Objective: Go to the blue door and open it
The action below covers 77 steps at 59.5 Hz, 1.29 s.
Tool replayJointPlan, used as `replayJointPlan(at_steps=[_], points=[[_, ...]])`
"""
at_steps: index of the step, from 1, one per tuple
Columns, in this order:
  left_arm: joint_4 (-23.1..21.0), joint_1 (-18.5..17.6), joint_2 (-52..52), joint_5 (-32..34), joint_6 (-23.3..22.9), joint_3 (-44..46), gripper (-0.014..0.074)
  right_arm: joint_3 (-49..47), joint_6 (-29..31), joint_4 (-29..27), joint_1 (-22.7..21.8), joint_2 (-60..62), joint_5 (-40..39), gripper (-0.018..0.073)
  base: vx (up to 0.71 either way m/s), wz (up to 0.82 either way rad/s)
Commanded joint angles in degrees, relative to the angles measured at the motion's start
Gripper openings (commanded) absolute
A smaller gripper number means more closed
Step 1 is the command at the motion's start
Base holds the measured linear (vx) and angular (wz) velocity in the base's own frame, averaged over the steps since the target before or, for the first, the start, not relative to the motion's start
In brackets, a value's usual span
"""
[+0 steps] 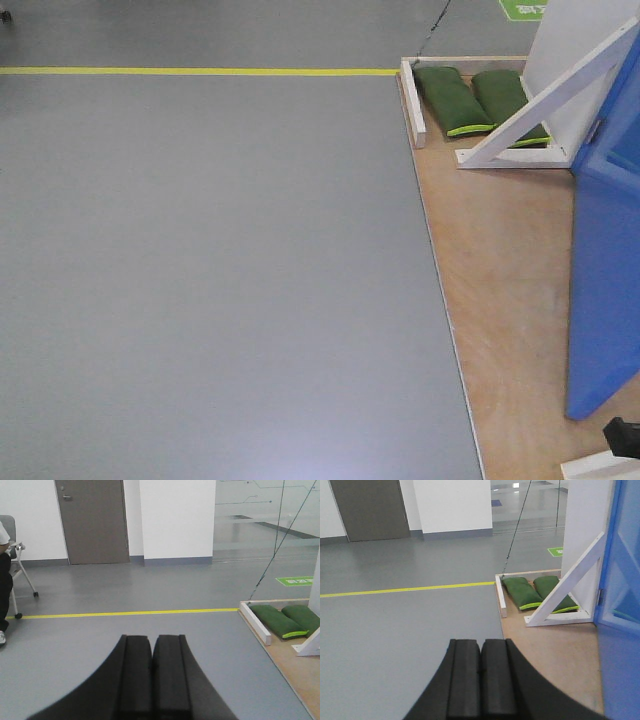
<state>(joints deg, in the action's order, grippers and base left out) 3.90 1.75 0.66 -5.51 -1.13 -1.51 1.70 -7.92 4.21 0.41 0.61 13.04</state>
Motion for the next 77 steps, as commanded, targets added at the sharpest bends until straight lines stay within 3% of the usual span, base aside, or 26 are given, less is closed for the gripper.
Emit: replayJointPlan(at_steps=[1, 77], points=[[-0.1, 0.0, 0.9, 4.8, -0.4, 1.6, 0.0073, 0.1, 0.3, 0.7, 0.0, 1.0, -4.8, -0.0001, 0.35, 0.0], [-0.1, 0.0, 0.9, 4.8, -0.4, 1.6, 0.0073, 0.1, 0.3, 0.7, 0.0, 0.9, -4.8, -0.0001, 0.25, -0.03]])
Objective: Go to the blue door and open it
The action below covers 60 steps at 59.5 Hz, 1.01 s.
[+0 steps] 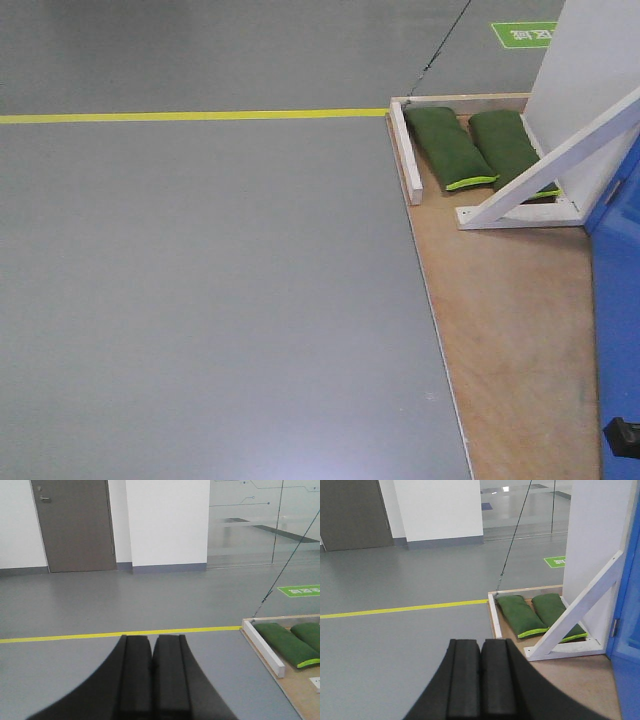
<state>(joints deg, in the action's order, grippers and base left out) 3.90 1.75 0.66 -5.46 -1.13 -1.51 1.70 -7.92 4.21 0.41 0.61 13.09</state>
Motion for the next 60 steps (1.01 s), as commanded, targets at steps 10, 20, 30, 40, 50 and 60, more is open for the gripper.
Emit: replayJointPlan(at_steps=[10, 20, 30, 40, 50, 60], points=[[-0.1, 0.0, 0.8, 4.8, -0.4, 1.6, 0.0073, 0.1, 0.3, 0.7, 0.0, 0.9, -4.8, -0.0001, 0.03, -0.01], [-0.1, 0.0, 0.8, 4.8, -0.4, 1.6, 0.0073, 0.1, 0.3, 0.7, 0.0, 0.9, -4.8, -0.0001, 0.0, 0.0], [-0.1, 0.0, 0.8, 4.8, -0.4, 1.6, 0.0073, 0.1, 0.3, 0.7, 0.0, 0.9, -4.8, -0.0001, 0.0, 0.0], [-0.1, 0.0, 0.8, 4.8, -0.4, 1.6, 0.0073, -2.6, 0.3, 2.6, 0.0, 0.8, -2.4, -0.0001, 0.0, 0.0], [-0.1, 0.0, 0.8, 4.8, -0.4, 1.6, 0.0073, -14.8, 0.3, 4.2, 0.0, -0.1, 3.7, -0.0001, 0.0, 0.0], [-0.1, 0.0, 0.8, 4.8, -0.4, 1.6, 0.0073, -29.4, 0.3, 10.1, 0.0, -6.9, 3.4, -0.0001, 0.0, 0.0]])
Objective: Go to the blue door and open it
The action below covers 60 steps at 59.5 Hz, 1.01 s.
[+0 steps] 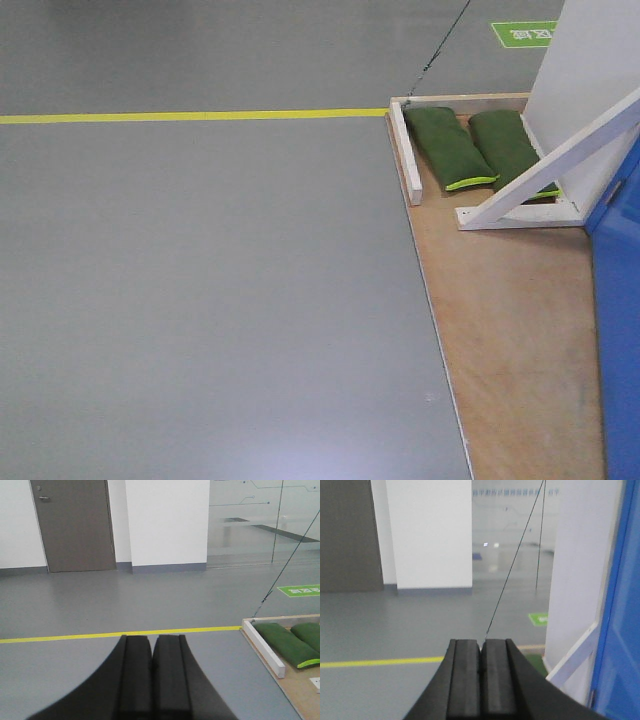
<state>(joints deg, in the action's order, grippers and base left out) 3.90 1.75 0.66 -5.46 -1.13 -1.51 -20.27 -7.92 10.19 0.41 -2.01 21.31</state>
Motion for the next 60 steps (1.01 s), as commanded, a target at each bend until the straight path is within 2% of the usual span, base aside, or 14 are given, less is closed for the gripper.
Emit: replayJointPlan(at_steps=[1, 5, 10, 25, 40, 44, 49, 55, 60], points=[[-0.1, 0.0, 0.8, 4.8, -0.4, 1.6, 0.0073, -9.1, 0.3, 5.3, 0.0, -5.5, -4.9, -0.0001, 0.0, 0.0], [-0.1, 0.0, 0.8, 4.8, -0.4, 1.6, 0.0073, -14.4, 0.3, 8.3, 0.0, -9.6, -5.1, -0.0001, 0.0, 0.0], [-0.1, 0.0, 0.8, 4.8, -0.4, 1.6, 0.0073, -22.0, 0.3, 9.3, 0.0, -15.8, -5.0, -0.0001, 0.0, 0.0], [-0.1, 0.0, 0.8, 4.8, -0.4, 1.6, 0.0073, -44.8, 0.3, 9.3, 0.0, -33.1, -5.6, -0.0001, 0.0, 0.0], [-0.1, 0.0, 0.8, 4.8, -0.4, 1.6, 0.0073, -60.2, 0.3, 9.1, -0.7, -43.8, -5.6, -0.0001, 0.0, 0.0], [-0.1, 0.0, 0.8, 4.8, -0.4, 1.6, 0.0073, -63.7, 0.3, 7.7, -4.8, -45.1, -5.6, -0.0001, 0.0, 0.0], [-0.1, 0.0, 0.8, 4.8, -0.4, 1.6, 0.0073, -67.3, 0.3, 3.7, -12.7, -46.5, -5.6, -0.0001, 0.0, 0.0], [-0.1, 0.0, 0.8, 4.8, -0.4, 1.6, 0.0073, -69.4, 0.3, -5.0, -20.6, -47.0, -5.7, -0.0001, 0.0, 0.0], [-0.1, 0.0, 0.8, 4.8, -0.4, 1.6, 0.0073, -69.3, 0.3, -13.2, -25.4, -46.8, -6.2, -0.0001, 0.0, 0.0]])
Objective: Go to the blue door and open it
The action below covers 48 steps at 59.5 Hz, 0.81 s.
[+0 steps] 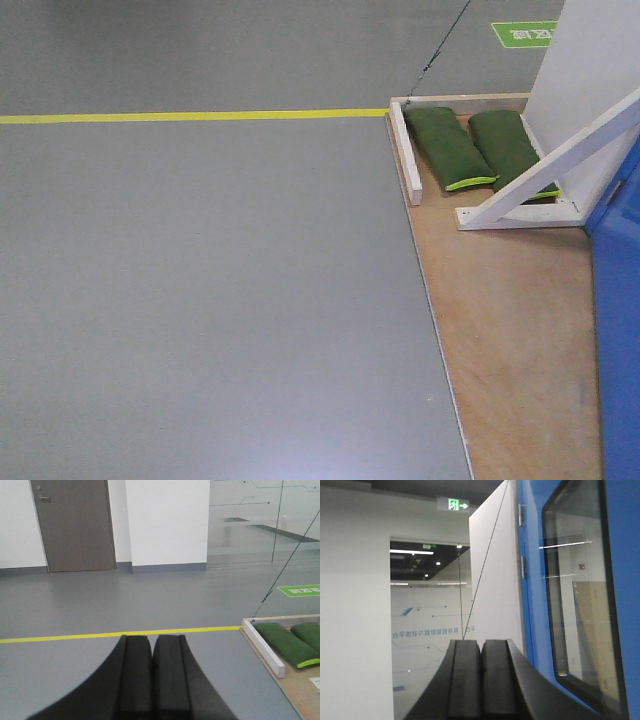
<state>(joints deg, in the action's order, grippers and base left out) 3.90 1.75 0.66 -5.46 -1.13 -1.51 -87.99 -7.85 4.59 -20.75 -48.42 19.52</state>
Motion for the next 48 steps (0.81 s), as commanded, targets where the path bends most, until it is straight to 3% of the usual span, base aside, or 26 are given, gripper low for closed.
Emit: replayJointPlan(at_steps=[1, 11, 25, 37, 48], points=[[-0.1, 0.0, 0.8, 4.8, -0.4, 1.6, 0.0073, -1.6, 0.2, -9.8, -5.6, -0.4, -4.3, -0.0001, 0.0, 0.0], [-0.1, 0.0, 0.8, 4.8, -0.4, 1.6, 0.0073, -1.4, 0.2, -29.1, -17.6, -1.0, -4.1, -0.0001, 0.0, 0.0], [-0.1, 0.0, 0.8, 4.8, -0.4, 1.6, 0.0073, -1.4, 0.2, -58.7, -38.9, -4.9, -4.1, -0.0001, 0.0, 0.0], [-0.1, 0.0, 0.8, 4.8, -0.4, 1.6, 0.0073, -1.4, 0.2, -74.4, -56.0, -11.8, -4.1, -0.0001, 0.0, 0.0], [-0.1, 0.0, 0.8, 4.8, -0.4, 1.6, 0.0073, -1.4, 0.2, -84.1, -65.5, -18.2, -4.1, -0.0001, 0.0, 0.0]])
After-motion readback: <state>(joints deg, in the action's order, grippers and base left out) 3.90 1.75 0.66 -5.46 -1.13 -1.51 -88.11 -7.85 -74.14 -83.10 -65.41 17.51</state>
